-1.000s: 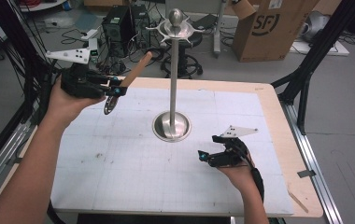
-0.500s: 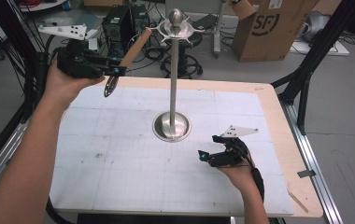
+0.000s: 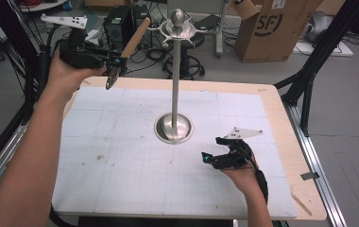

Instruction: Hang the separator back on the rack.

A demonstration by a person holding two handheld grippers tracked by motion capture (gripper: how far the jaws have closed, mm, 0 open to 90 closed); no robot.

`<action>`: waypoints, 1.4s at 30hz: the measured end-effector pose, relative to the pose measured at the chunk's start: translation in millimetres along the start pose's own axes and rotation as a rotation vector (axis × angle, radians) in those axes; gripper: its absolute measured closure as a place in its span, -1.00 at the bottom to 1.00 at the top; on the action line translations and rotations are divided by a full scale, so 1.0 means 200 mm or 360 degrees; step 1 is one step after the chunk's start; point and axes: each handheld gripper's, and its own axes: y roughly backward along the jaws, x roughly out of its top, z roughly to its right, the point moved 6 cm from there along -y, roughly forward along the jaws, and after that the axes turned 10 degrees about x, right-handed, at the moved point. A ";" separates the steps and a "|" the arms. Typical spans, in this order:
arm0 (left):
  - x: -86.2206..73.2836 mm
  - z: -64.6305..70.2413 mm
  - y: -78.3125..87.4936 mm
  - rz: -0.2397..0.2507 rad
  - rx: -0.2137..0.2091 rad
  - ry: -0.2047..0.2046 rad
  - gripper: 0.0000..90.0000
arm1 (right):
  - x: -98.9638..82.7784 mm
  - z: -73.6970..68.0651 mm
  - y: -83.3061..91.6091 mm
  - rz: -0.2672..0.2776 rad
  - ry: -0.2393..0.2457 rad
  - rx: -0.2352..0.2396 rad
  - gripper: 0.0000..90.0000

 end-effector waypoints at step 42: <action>-0.05 0.16 -0.26 -0.0215 -0.0019 -0.0121 0.53 | 0.01 0.00 0.01 0.0011 0.0014 -0.0005 -0.77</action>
